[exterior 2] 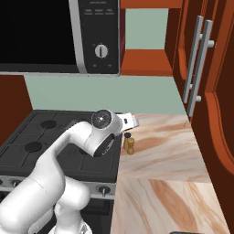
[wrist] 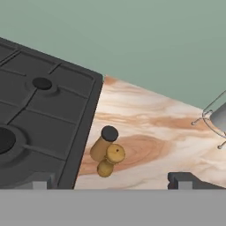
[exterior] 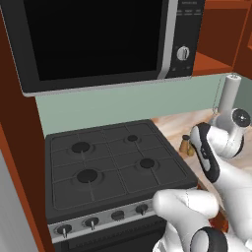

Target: Take 2 condiments from the cabinet and move them on the counter near the stove.Make sure the condiments are lined up with each other, next to each other.

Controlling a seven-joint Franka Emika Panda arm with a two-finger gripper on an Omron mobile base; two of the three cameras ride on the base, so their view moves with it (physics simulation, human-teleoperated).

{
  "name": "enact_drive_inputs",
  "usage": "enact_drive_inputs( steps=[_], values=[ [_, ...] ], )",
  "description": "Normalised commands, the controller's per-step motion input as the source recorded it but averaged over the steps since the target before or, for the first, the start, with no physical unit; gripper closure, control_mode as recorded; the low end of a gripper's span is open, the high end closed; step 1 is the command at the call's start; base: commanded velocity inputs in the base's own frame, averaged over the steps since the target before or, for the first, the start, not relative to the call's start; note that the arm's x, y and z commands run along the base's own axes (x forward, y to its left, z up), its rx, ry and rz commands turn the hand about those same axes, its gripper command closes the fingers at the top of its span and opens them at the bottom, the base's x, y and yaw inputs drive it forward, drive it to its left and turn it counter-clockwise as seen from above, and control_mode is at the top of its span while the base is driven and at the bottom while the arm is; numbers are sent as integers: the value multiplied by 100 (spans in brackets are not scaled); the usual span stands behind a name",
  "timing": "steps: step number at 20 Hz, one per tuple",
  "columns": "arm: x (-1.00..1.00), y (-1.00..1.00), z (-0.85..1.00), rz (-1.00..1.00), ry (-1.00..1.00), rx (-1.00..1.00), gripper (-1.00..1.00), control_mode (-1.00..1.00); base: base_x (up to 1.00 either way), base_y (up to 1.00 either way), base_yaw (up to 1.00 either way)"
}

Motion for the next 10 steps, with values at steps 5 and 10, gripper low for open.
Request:
enact_drive_inputs(
  steps=[5, 10],
  values=[
    [-45, 40, 66, 0, 0, 4, -100, -100, 0, 0, 0],
    [-48, 49, 64, 0, 3, 4, -100, -100, 0, 0, 0]
  ],
)
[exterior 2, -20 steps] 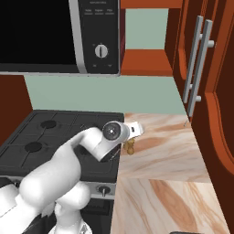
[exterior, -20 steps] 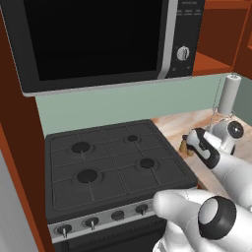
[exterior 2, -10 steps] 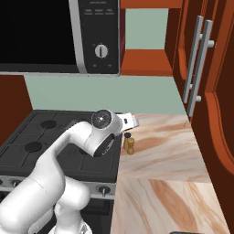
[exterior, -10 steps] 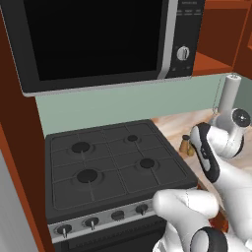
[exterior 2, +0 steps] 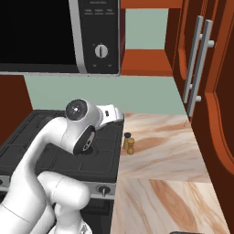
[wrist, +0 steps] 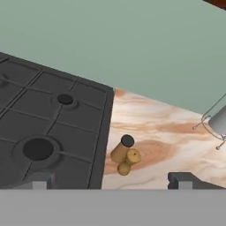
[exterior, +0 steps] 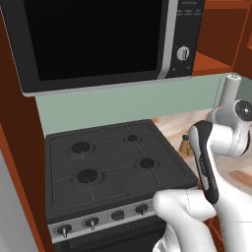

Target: Take 2 condiments from the cabinet and move them on the counter near the stove.Make sure the condiments are lined up with each other, next to each other.

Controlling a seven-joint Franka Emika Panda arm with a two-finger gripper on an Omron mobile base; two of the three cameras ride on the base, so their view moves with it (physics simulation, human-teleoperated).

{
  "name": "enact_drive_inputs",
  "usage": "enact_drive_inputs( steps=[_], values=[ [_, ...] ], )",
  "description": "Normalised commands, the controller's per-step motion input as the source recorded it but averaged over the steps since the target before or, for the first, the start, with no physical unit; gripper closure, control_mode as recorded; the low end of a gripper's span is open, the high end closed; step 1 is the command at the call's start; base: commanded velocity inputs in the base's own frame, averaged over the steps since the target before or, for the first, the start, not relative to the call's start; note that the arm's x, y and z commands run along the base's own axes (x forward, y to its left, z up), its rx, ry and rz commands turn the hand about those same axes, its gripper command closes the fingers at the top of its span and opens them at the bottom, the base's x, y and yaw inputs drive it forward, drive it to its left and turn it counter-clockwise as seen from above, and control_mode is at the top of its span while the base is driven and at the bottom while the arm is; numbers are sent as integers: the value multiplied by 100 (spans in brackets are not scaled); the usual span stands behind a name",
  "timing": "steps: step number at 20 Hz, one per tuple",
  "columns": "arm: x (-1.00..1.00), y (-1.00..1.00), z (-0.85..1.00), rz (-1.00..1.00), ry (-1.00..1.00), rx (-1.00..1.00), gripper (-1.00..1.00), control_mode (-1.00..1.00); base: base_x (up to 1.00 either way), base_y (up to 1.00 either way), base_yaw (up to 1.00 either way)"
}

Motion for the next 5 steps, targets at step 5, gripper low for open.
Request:
enact_drive_inputs(
  steps=[5],
  values=[
    [-55, 51, 47, 0, 9, 5, -100, -100, 0, 0, 0]
  ],
)
